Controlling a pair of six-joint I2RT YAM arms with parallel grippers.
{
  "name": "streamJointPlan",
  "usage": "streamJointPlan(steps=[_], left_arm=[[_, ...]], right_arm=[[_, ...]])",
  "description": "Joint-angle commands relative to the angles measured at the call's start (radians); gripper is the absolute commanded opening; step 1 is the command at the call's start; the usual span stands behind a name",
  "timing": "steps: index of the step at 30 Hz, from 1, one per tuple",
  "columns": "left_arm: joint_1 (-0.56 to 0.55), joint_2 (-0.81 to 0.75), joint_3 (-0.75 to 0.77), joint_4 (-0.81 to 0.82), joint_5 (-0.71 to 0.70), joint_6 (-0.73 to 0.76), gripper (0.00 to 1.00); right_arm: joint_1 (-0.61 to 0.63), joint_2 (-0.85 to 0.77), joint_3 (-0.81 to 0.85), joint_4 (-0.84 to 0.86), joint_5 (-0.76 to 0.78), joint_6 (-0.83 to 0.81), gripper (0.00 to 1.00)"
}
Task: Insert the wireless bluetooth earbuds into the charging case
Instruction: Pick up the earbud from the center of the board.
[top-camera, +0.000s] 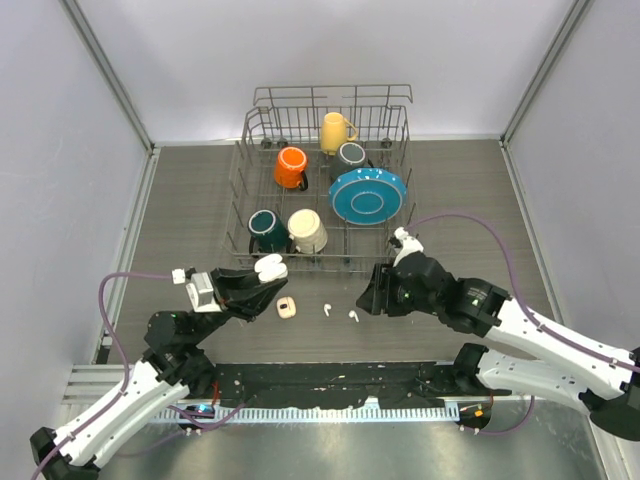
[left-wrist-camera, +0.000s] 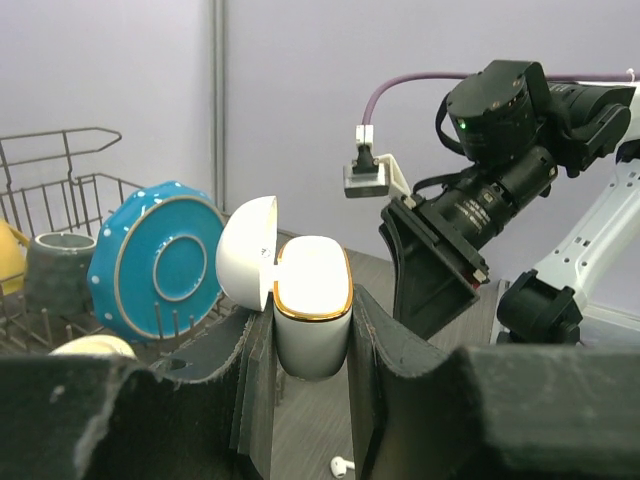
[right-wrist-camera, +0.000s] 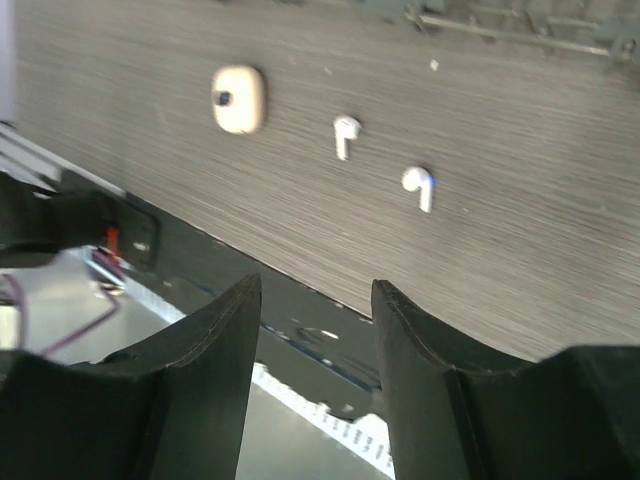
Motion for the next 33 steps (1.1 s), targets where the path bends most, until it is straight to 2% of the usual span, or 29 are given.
streamJointPlan(steps=[1,4,10,19,33], left_arm=[[-0.003,-0.038,-0.002,-0.086,-0.029,0.022,0.00],[-0.003,-0.037,0.004,-0.094,-0.021,0.021,0.00],[-0.003,-0.026,0.007,-0.086,-0.021,0.015,0.00],[-0.003,-0.018,0.008,-0.082,-0.026,0.013,0.00],[-0.003,0.012,0.010,-0.052,-0.024,0.004,0.00]], right_arm=[[0.021,0.018,-0.022,-0.026,0.037,-0.136,0.53],[0.035,0.053,-0.022,-0.014,0.065,-0.192,0.54],[0.113,0.111,-0.050,0.063,0.229,-0.238,0.57],[0.130,0.166,-0.197,0.299,0.206,-0.290,0.57],[0.140,0.298,-0.283,0.541,0.200,-0.434,0.56]])
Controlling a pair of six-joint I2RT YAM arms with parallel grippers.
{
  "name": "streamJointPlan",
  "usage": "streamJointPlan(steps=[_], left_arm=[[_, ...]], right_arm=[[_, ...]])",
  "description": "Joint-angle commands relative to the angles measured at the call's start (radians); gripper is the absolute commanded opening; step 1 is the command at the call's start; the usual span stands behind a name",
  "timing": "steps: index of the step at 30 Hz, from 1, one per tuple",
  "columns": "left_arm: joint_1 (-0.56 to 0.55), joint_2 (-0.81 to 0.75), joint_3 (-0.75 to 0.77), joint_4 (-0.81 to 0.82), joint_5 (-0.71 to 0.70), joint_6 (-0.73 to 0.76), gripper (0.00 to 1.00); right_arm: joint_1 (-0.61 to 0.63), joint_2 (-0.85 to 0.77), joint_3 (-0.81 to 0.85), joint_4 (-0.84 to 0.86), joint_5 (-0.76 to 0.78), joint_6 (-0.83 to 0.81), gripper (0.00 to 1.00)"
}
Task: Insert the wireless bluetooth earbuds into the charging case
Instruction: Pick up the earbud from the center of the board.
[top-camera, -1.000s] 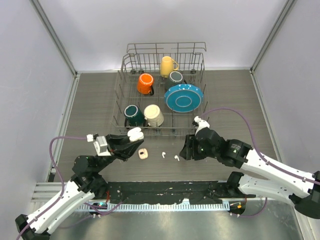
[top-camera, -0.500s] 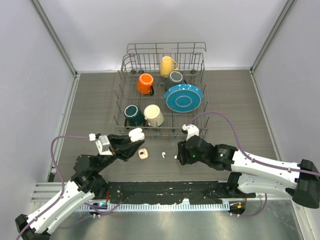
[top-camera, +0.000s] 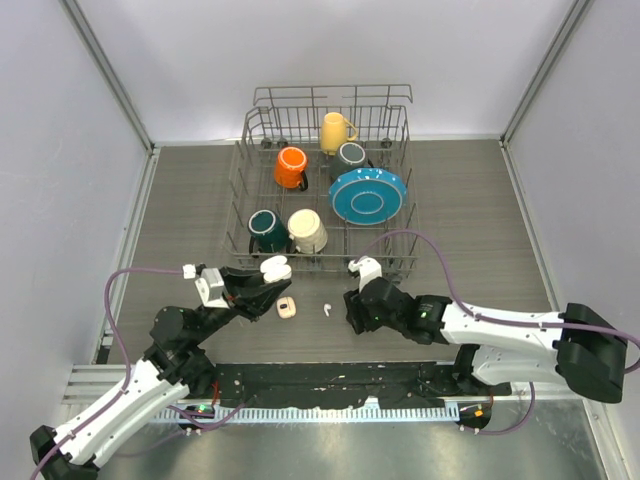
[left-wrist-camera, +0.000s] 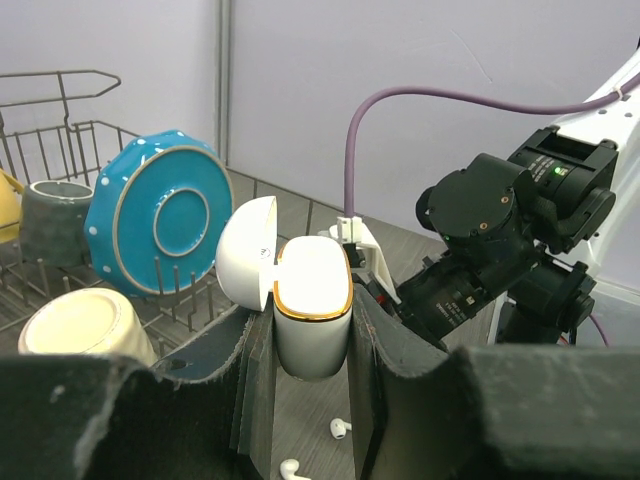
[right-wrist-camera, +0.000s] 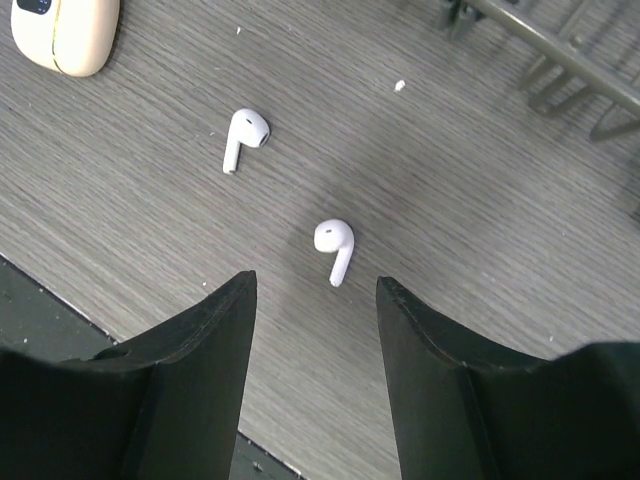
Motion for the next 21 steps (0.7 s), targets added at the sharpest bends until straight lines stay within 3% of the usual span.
streamJointPlan(steps=[1,21], left_arm=[[-0.002,0.010,0.010,0.053,-0.010,0.004,0.00],[-0.002,0.020,0.013,0.049,-0.010,0.004,0.00]], right_arm=[[0.005,0.041,-0.014,0.133,0.028,-0.061,0.56],[0.005,0.182,-0.030,0.210,0.028,-0.091,0.48]])
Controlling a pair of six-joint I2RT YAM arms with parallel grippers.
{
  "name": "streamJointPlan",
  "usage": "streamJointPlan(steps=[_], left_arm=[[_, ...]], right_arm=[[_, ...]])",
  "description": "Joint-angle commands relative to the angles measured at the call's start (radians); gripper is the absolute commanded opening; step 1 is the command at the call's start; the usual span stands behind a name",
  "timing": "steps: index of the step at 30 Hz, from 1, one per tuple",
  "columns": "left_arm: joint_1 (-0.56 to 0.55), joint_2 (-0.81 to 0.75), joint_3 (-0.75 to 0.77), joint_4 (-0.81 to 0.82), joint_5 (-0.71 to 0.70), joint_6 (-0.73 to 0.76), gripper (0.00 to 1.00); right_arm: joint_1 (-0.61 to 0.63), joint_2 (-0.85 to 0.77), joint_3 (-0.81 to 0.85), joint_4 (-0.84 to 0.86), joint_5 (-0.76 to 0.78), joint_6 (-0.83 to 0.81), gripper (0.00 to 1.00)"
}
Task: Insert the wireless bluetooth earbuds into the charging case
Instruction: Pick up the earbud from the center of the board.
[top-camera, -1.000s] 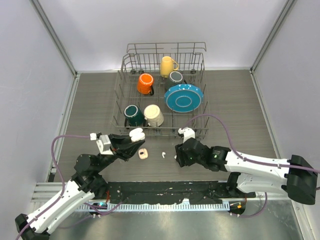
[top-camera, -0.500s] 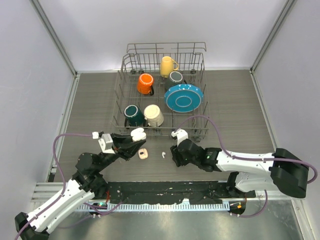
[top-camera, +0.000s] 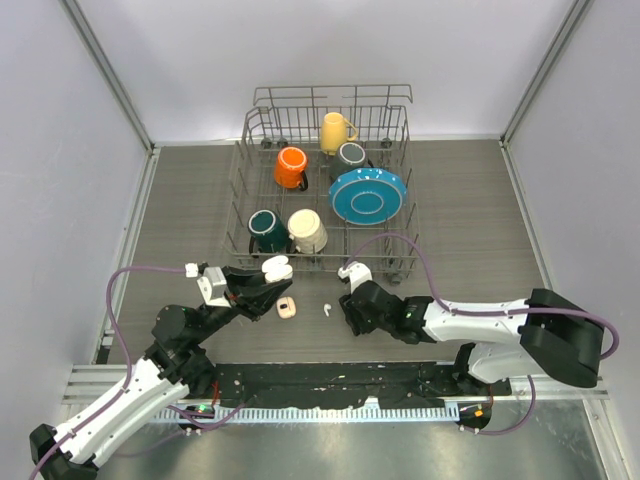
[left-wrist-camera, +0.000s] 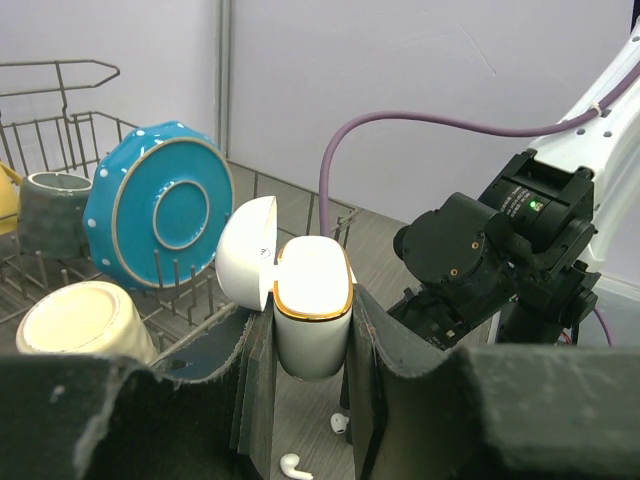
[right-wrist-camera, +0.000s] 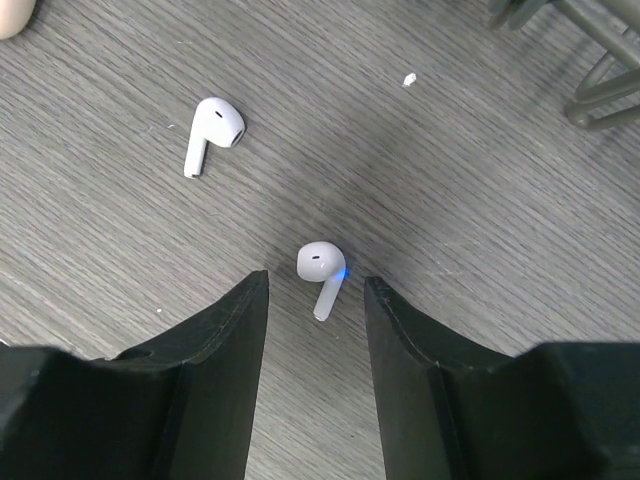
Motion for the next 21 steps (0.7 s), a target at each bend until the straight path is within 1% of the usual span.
streamJointPlan(steps=[1,6,12,18,19,21], left_arm=[[-0.001,0.002,0.015,0.049,-0.008,0.004,0.00],[-0.002,0.000,0.013,0.044,-0.008,0.003,0.00],[-0.001,-0.010,0.012,0.038,-0.012,-0.001,0.00],[-0.002,-0.012,0.012,0.029,-0.018,0.001,0.00],[-0.002,-0.014,0.012,0.030,-0.018,-0.002,0.00],[-0.001,-0.012,0.012,0.030,-0.018,-0.001,0.00]], right_arm=[[0.006,0.010,-0.001,0.081,0.022,-0.008,0.48],[0.005,0.027,-0.003,0.100,0.028,-0.002,0.48],[0.005,0.063,0.010,0.095,0.030,0.007,0.42],[0.006,0.086,0.022,0.069,0.039,0.038,0.33],[0.005,0.087,0.022,0.064,0.040,0.045,0.29],[0.006,0.087,0.028,0.028,0.039,0.073,0.27]])
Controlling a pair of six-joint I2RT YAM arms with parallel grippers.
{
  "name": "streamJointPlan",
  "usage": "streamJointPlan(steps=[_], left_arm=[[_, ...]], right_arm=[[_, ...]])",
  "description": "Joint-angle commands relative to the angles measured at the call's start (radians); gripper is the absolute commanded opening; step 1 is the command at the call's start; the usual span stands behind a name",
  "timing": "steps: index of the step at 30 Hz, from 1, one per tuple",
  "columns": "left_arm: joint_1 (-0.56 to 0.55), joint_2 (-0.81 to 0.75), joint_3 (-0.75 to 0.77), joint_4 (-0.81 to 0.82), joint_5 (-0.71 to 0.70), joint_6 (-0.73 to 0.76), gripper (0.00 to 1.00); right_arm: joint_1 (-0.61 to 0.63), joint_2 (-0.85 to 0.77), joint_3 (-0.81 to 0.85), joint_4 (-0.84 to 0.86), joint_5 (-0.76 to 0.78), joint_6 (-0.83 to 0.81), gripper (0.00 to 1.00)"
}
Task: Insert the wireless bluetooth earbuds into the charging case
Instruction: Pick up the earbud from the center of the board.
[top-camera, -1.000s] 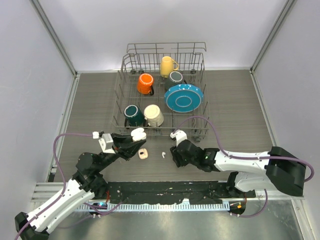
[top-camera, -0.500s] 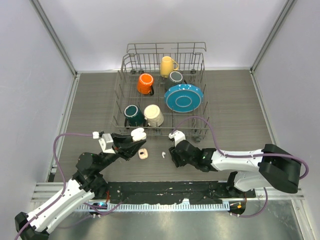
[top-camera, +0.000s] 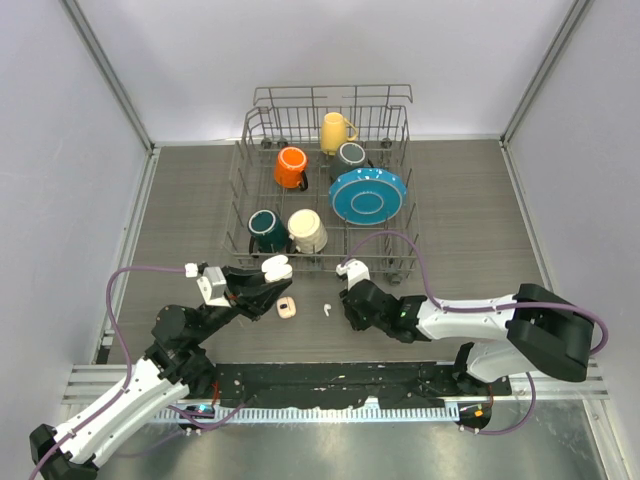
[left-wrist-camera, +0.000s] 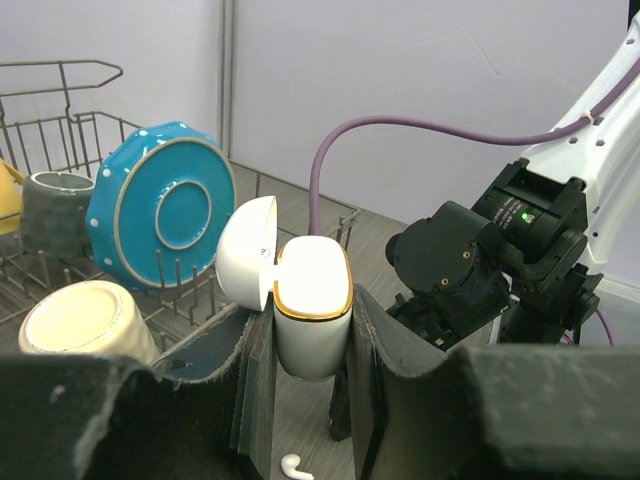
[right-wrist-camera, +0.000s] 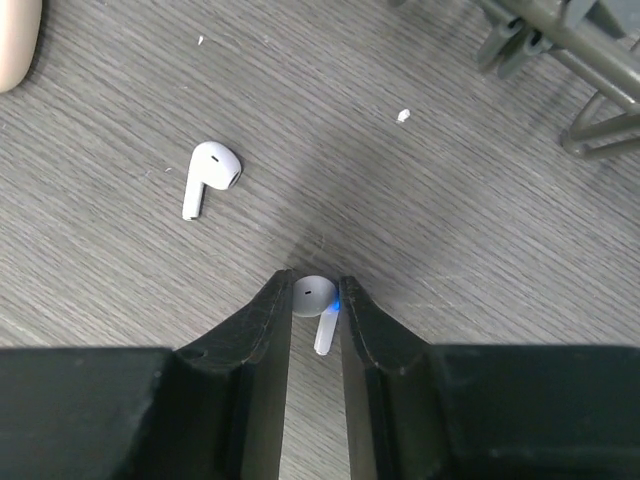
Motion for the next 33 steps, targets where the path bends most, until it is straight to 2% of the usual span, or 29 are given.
streamJointPlan(steps=[1,5,8,14,17,20,24,33], left_arm=[[-0.002,-0.009,0.012,0.030,-0.014,0.001,0.00],[-0.002,-0.010,0.010,0.030,-0.017,0.001,0.00],[-0.001,-0.014,0.008,0.027,-0.017,0.000,0.00],[-0.002,-0.027,0.004,0.018,-0.022,0.000,0.00],[-0.002,-0.038,0.002,0.008,-0.030,0.000,0.00],[-0.002,-0.047,0.001,0.007,-0.030,0.000,0.00],[-0.002,-0.055,0.007,-0.016,-0.031,0.001,0.00],[-0.002,-0.084,0.005,-0.039,-0.039,0.008,0.00]], right_arm=[[0.006,0.017,0.022,-0.075,0.012,0.068,0.22],[0.019,-0.008,0.023,-0.146,0.051,0.197,0.15],[0.069,-0.040,0.025,-0.201,0.105,0.252,0.15],[0.115,-0.040,0.060,-0.422,0.243,0.540,0.16],[0.120,-0.017,0.062,-0.458,0.253,0.642,0.22],[0.128,0.024,0.063,-0.435,0.243,0.656,0.27],[0.137,0.066,0.094,-0.419,0.239,0.624,0.41],[0.138,0.050,0.104,-0.422,0.240,0.512,0.44]])
